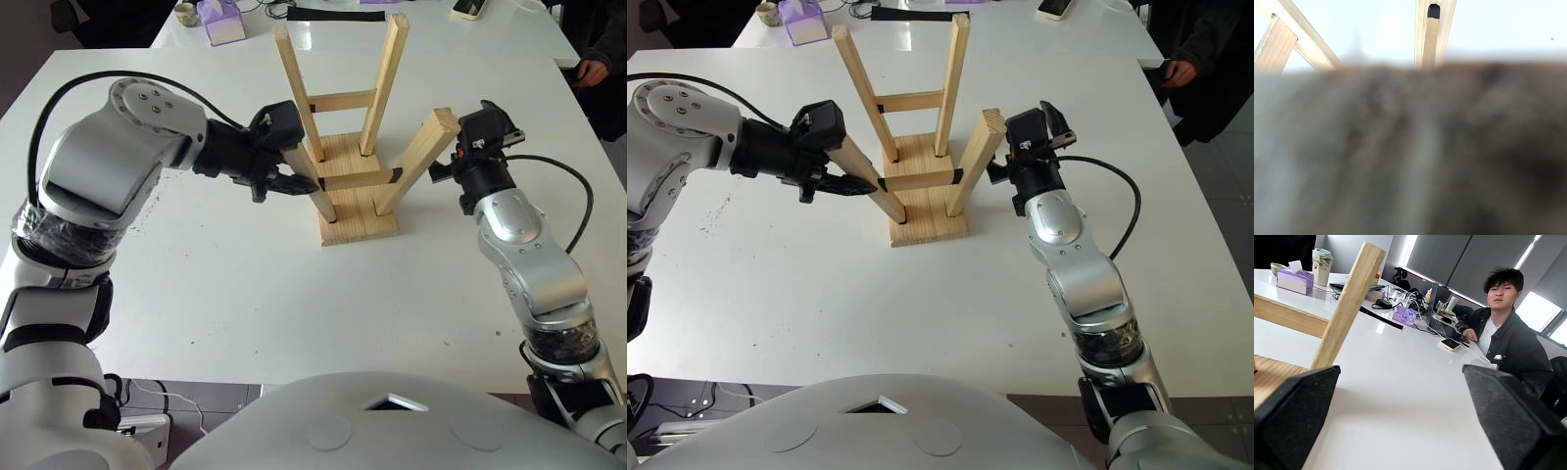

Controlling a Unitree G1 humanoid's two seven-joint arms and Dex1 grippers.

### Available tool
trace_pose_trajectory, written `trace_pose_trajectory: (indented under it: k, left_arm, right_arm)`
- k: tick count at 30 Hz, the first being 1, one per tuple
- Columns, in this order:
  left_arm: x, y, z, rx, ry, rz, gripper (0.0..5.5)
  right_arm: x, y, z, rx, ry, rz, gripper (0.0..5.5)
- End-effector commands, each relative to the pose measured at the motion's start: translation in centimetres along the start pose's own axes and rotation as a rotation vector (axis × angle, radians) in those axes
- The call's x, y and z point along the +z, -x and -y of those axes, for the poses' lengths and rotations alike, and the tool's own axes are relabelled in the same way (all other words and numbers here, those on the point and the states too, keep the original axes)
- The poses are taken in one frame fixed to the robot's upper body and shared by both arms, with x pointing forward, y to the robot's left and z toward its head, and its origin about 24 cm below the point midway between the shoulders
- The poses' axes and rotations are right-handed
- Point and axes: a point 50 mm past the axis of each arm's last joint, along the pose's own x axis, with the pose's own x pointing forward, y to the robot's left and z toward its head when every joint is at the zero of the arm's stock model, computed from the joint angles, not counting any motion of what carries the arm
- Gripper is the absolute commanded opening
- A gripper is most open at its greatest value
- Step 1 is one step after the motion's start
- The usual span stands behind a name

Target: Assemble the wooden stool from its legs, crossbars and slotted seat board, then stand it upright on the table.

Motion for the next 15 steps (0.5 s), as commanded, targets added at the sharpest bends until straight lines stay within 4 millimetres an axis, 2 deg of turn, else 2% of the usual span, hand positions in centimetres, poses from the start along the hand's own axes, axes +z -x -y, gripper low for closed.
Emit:
trace_pose_trajectory:
  k: [1, 3, 6, 7, 9, 10, 12, 14, 15]
  left_arm:
    - [-1.4, -5.1, 2.0, -0.135, 0.047, -0.059, 2.05]
    - [-2.4, -4.7, 1.8, -0.114, 0.084, -0.077, 2.05]
    - [-3.4, -4.2, 1.7, -0.093, 0.119, -0.090, 2.05]
    - [-3.5, -4.2, 1.8, -0.089, 0.126, -0.090, 2.05]
    - [-3.5, -4.1, 1.8, -0.085, 0.130, -0.089, 2.05]
    - [-3.5, -4.0, 1.8, -0.082, 0.132, -0.088, 2.05]
    - [-3.3, -4.0, 1.8, -0.082, 0.131, -0.086, 2.05]
    - [-2.9, -4.3, 1.9, -0.094, 0.121, -0.079, 2.05]
    - [-2.6, -4.5, 2.0, -0.104, 0.111, -0.074, 2.05]
  right_arm:
    - [0.7, 0.8, -4.2, 0.313, -0.020, 0.069, 5.36]
    - [-1.1, 0.8, -1.3, 0.212, -0.001, 0.005, 5.39]
    - [-4.3, 1.0, 6.1, -0.037, 0.140, -0.098, 5.39]
    - [-5.0, 1.3, 8.6, -0.118, 0.194, -0.123, 5.39]
    - [-5.1, 1.7, 11.4, -0.206, 0.290, -0.130, 5.39]
    - [-4.7, 1.6, 11.6, -0.208, 0.328, -0.109, 5.39]
    - [-2.9, 0.5, 9.0, -0.124, 0.351, -0.014, 5.39]
    - [-0.2, -0.6, 2.7, 0.077, 0.208, 0.131, 5.39]
    - [1.6, -0.6, -0.7, 0.200, 0.129, 0.214, 5.39]
